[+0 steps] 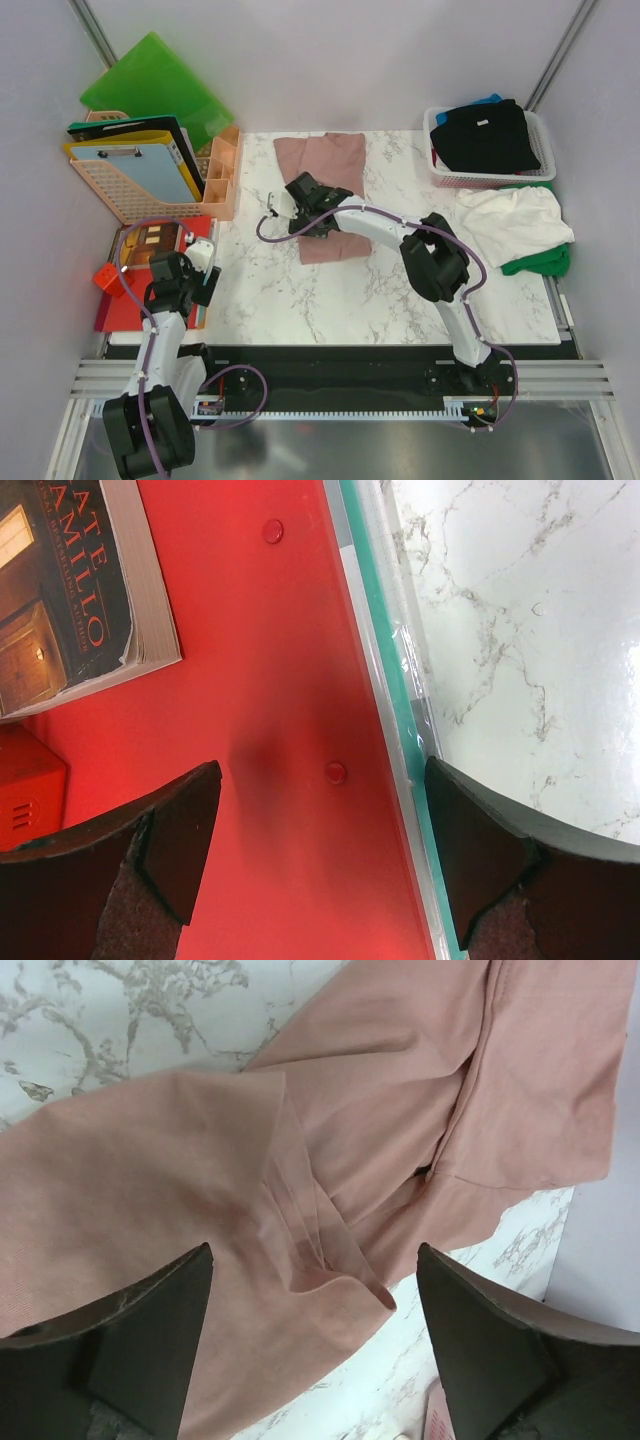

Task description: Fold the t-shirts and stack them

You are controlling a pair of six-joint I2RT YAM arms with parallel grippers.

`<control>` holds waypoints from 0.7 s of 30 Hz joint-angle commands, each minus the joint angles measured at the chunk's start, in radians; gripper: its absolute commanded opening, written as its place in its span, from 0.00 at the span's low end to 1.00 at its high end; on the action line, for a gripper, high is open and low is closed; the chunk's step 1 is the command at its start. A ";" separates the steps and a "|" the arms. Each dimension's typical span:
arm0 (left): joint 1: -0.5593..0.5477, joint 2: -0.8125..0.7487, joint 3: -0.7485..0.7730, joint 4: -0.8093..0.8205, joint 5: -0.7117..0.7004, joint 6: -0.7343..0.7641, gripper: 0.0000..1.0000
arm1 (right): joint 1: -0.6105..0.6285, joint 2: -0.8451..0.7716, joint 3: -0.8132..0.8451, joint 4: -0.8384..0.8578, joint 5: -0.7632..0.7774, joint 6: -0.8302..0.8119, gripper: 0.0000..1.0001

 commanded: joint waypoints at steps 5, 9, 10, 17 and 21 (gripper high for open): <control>0.000 0.023 -0.017 -0.011 -0.006 -0.009 0.89 | -0.003 -0.056 -0.045 0.048 0.099 0.126 0.97; 0.001 0.011 -0.021 -0.011 -0.001 -0.008 0.89 | 0.000 -0.170 -0.103 0.045 0.119 0.246 0.98; 0.001 0.011 -0.021 -0.011 -0.001 -0.008 0.90 | 0.000 -0.196 -0.119 0.044 0.119 0.262 0.98; 0.001 0.014 -0.017 -0.013 0.007 -0.008 0.90 | -0.040 -0.447 -0.272 -0.065 -0.010 0.454 0.98; 0.001 0.017 -0.018 -0.010 0.005 -0.008 0.89 | -0.204 -0.489 -0.313 -0.119 -0.527 0.603 0.98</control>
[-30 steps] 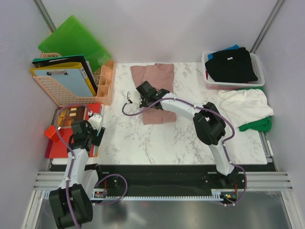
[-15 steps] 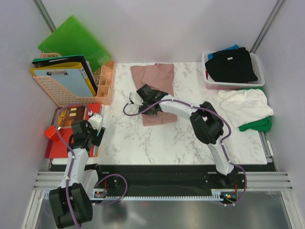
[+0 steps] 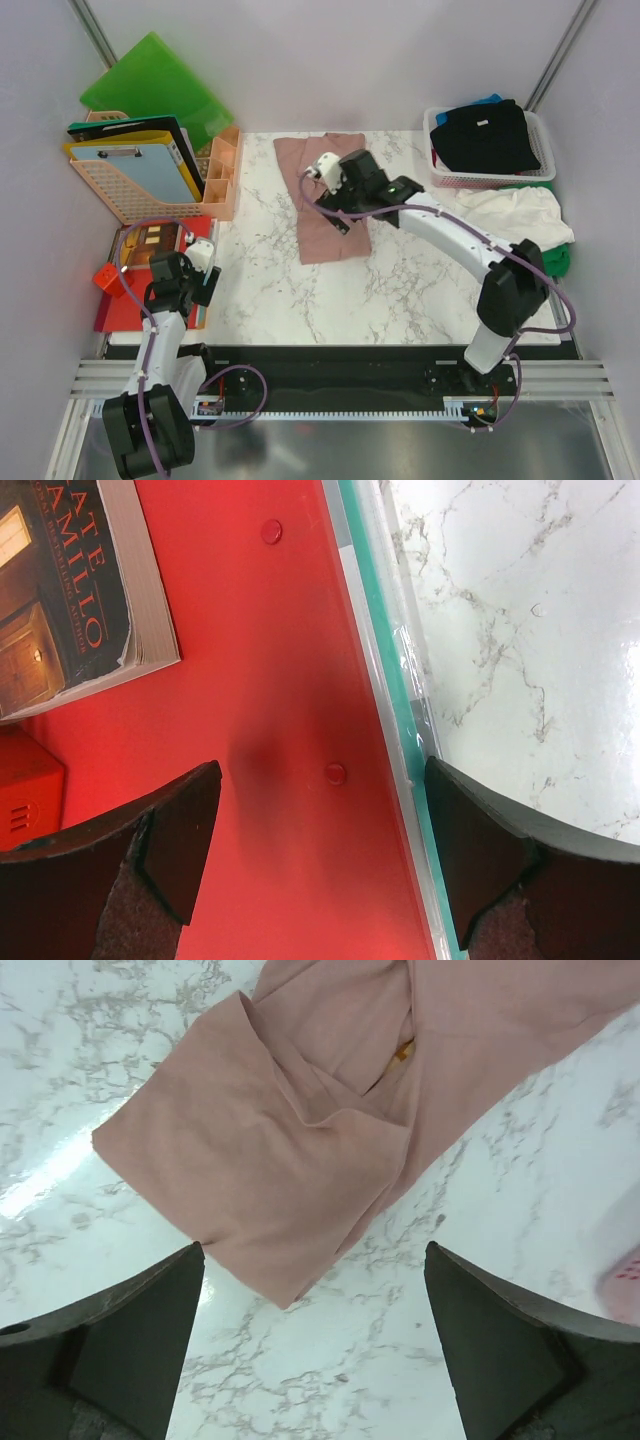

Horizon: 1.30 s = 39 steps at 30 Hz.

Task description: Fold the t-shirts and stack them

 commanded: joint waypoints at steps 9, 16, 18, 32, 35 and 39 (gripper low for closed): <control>0.001 0.026 -0.014 -0.016 0.000 -0.008 0.89 | -0.364 0.107 -0.050 -0.083 -0.935 0.207 0.98; 0.001 0.034 -0.011 -0.019 -0.011 -0.010 0.89 | -0.409 0.220 0.003 -0.056 -0.981 0.214 0.98; 0.001 0.034 -0.011 -0.019 -0.012 -0.011 0.89 | -0.409 0.237 0.005 -0.043 -0.966 0.214 0.98; 0.000 0.028 -0.014 -0.021 -0.012 -0.010 0.89 | -0.435 0.387 0.078 -0.019 -0.882 0.217 0.89; 0.001 0.031 -0.014 -0.019 -0.009 -0.011 0.89 | -0.433 0.403 0.074 -0.014 -0.877 0.217 0.73; 0.001 0.030 -0.014 -0.019 -0.016 -0.011 0.89 | -0.435 0.385 0.063 -0.013 -0.874 0.216 0.16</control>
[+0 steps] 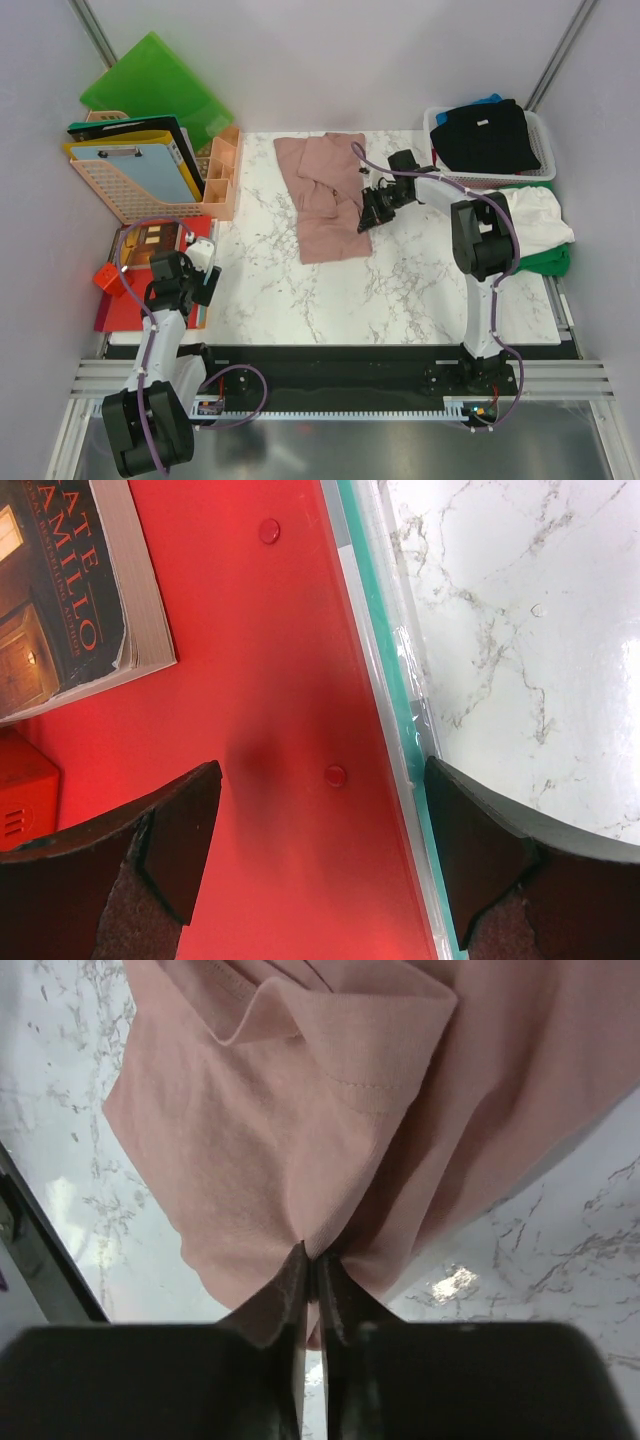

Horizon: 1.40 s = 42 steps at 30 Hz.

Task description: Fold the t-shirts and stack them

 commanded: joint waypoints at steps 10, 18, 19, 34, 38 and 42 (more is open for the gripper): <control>0.001 0.020 -0.012 -0.030 -0.008 -0.012 0.89 | 0.001 -0.182 -0.098 0.012 0.051 -0.035 0.00; 0.001 0.015 -0.014 -0.030 -0.003 -0.008 0.89 | -0.004 -0.204 -0.113 -0.032 0.031 -0.066 0.69; 0.001 0.015 -0.014 -0.031 -0.005 -0.008 0.89 | -0.004 -0.204 -0.115 -0.034 0.031 -0.069 0.82; 0.000 0.029 -0.014 -0.023 0.007 -0.005 0.89 | 0.080 -0.517 -0.298 0.019 0.290 -0.077 0.98; 0.000 0.043 -0.008 -0.023 0.004 -0.006 0.89 | 0.169 -0.434 -0.244 -0.034 0.403 -0.049 0.98; 0.001 0.026 -0.012 -0.026 0.004 -0.003 0.89 | 0.212 -0.323 -0.173 0.020 0.485 -0.017 0.98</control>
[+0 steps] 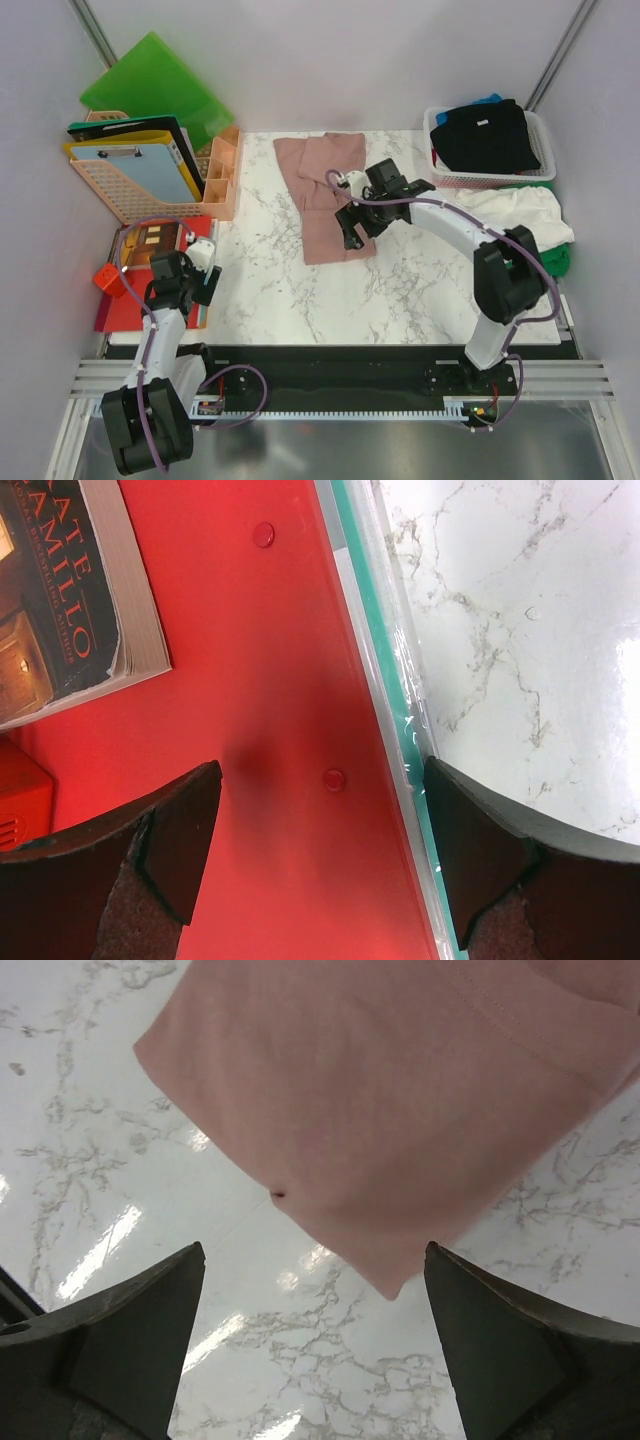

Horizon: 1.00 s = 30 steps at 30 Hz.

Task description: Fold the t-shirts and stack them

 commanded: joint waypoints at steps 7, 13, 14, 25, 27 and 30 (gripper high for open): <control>0.001 -0.002 -0.014 -0.046 -0.017 -0.005 0.89 | 0.006 0.295 0.291 0.025 0.126 0.076 0.98; 0.001 0.007 -0.013 -0.046 -0.014 -0.006 0.89 | 0.012 0.361 0.411 0.007 0.107 0.105 0.98; 0.003 0.011 -0.011 -0.044 -0.012 -0.005 0.89 | 0.012 0.372 0.419 0.007 0.112 0.100 0.98; 0.001 0.014 -0.016 -0.037 -0.015 -0.006 0.89 | 0.032 0.317 0.314 0.036 0.130 0.097 0.98; 0.001 0.031 -0.013 -0.035 -0.014 -0.008 0.89 | 0.037 0.312 0.286 0.050 0.153 0.091 0.98; 0.001 0.034 -0.010 -0.035 -0.014 -0.008 0.89 | 0.040 0.329 0.241 0.059 0.175 0.090 0.98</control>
